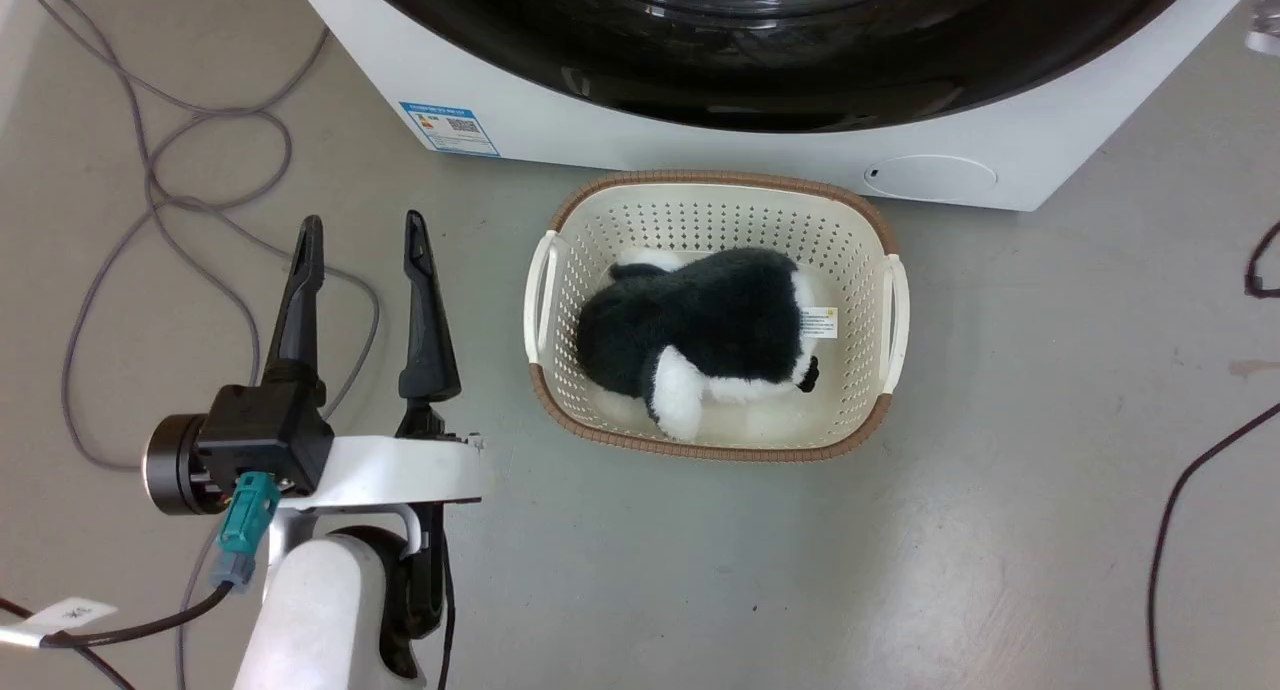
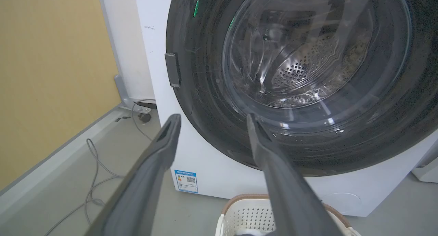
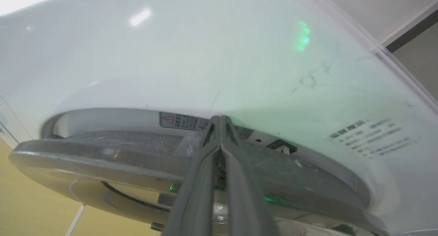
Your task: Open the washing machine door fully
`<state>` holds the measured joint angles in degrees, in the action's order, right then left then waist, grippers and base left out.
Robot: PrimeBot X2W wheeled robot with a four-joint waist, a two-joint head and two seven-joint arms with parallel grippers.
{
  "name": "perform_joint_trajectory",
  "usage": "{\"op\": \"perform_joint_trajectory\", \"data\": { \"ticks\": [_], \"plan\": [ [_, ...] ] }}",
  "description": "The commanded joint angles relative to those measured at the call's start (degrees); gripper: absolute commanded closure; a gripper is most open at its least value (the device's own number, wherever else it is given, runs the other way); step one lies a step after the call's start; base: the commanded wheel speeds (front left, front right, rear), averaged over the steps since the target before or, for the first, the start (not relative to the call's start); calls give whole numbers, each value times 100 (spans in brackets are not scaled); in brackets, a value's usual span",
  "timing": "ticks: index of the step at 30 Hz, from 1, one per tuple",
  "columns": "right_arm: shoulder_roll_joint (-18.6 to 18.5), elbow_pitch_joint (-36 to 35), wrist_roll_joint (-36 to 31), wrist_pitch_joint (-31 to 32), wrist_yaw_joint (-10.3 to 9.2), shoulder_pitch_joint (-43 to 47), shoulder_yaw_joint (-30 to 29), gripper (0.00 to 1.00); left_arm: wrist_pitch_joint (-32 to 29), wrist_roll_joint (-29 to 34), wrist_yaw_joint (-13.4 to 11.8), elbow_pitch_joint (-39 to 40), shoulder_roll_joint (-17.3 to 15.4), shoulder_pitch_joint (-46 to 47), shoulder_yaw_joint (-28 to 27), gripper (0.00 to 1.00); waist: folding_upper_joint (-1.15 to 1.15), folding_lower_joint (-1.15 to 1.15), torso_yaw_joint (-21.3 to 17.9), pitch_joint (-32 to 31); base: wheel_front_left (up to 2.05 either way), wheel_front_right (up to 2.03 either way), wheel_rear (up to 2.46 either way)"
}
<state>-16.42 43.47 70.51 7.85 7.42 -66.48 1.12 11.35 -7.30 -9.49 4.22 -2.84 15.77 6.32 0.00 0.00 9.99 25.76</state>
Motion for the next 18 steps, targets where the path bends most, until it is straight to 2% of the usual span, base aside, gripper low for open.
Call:
{"op": "perform_joint_trajectory", "data": {
  "ticks": [1,9,18],
  "plan": [
    [-6,136,213,265,8,-220,164,100,74,-68,-57,24,-4,125,30,0,0,0,16,1,0,0,0],
    [-141,207,805,1324,7,-331,480,100,170,-125,-95,-35,-4,145,25,0,0,0,11,-72,0,0,0],
    [-266,370,1394,1879,7,-344,652,100,266,-172,-103,-117,-4,86,5,0,0,0,-41,-242,0,0,0]
  ]
}}
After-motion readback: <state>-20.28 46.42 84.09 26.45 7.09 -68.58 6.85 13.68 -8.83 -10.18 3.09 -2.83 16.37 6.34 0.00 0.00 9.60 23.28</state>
